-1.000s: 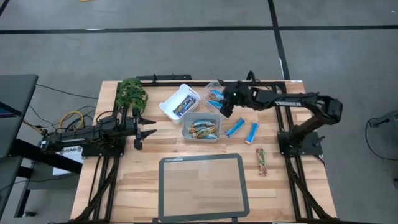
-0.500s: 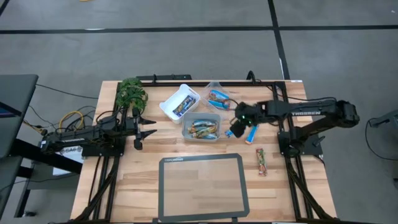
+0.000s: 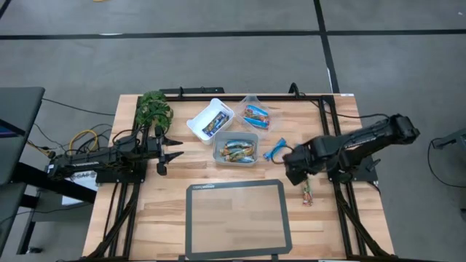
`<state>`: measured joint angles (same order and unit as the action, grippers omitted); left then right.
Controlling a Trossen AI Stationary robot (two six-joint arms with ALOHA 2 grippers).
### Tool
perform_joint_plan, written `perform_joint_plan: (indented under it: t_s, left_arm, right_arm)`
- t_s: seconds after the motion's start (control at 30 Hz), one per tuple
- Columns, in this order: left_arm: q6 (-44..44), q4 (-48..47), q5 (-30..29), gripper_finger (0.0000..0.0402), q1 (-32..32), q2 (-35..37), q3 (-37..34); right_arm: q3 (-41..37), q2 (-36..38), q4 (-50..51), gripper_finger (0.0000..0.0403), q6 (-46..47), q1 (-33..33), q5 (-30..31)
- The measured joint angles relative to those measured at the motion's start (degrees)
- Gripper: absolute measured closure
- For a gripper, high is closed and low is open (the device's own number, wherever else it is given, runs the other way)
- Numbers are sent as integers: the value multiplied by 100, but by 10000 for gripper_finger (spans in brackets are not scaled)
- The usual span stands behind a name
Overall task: Pick and place Granola Bars by type
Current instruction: Put the red granola bar into the transparent bin
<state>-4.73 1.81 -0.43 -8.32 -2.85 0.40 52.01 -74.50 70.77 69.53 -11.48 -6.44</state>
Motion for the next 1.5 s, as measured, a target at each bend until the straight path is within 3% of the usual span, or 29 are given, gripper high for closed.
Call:
perform_joint_plan:
  t_s: [0.17,0.47,0.7,1.07,1.23,1.5]
  left_arm:
    - [0,1,0,233,1,-1,0]
    - [0,-1,-7,233,-1,-1,2]
    - [0,-1,-11,233,0,-1,1]
    - [0,-1,-26,233,-1,-1,1]
    - [0,-1,-26,233,-1,-1,0]
    - [0,-1,-24,233,-1,-1,2]
  right_arm:
    - [0,-362,150,192,394,-403,-28]
    - [-36,-873,20,190,309,-676,17]
    - [-1002,-824,-1590,189,553,-772,-621]
    - [-1733,-793,-2562,198,666,-765,-739]
    - [-1845,-786,-2681,228,707,-752,-739]
    - [-1879,-542,-2820,323,764,-761,-654]
